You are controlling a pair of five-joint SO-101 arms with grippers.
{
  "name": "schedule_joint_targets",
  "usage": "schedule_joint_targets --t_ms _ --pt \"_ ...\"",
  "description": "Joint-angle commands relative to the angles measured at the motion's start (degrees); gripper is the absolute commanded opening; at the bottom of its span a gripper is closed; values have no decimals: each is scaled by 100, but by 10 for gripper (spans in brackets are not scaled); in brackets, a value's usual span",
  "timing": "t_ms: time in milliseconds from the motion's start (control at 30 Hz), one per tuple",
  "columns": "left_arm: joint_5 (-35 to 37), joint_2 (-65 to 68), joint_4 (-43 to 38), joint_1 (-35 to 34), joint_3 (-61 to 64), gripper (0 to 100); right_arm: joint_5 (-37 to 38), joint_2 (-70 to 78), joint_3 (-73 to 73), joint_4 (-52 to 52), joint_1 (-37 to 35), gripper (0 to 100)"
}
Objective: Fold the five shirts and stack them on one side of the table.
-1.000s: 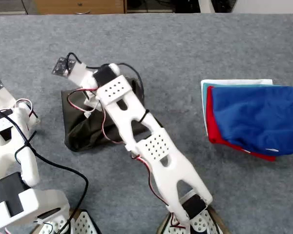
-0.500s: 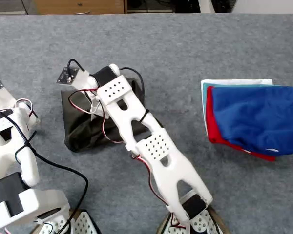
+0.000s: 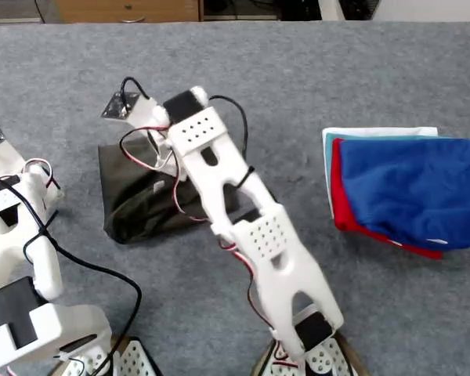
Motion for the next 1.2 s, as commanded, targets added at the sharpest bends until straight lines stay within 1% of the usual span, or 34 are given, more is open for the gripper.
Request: schedule_joint_targets --t_ms 0,100,200,300,433,533,600,667,733,800,900,1000,1067,1167 --pt "0 -31 -79 26 -123 21 79 -796 1015 114 110 2" --pt "0 -31 -79 26 -123 21 79 -1033 1815 105 198 2" --pt "-9 -31 -79 26 -123 21 79 -1464 2527 114 488 2" --pt "-9 -31 -114 18 -123 21 299 -2114 3415 105 787 2" --pt "-9 -31 -229 -35 -114 21 431 -3116 4321 -35 936 2" --pt "-9 -31 -229 -62 -114 21 431 -3679 4576 -185 866 2" --pt "-9 -31 -229 -53 -114 21 431 -3829 4488 -527 787 2" --pt "-9 -22 -229 -53 -114 21 431 -3688 4233 -1037 655 3" --pt "-9 -22 -229 -44 -114 21 404 -3231 3864 -1459 470 3" --pt "-9 -22 -229 -44 -114 21 387 -2545 3187 -1582 215 3" --pt "-9 -22 -229 -44 -114 21 132 -1393 1754 -1424 -110 3" --pt "-9 -22 -229 -44 -114 21 -97 -321 -31 -1020 -303 3" --pt "-9 -22 -229 -44 -114 21 -237 347 -1086 -765 -356 3" --pt "-9 -22 -229 -44 -114 21 -281 1235 -2185 -475 -356 3"
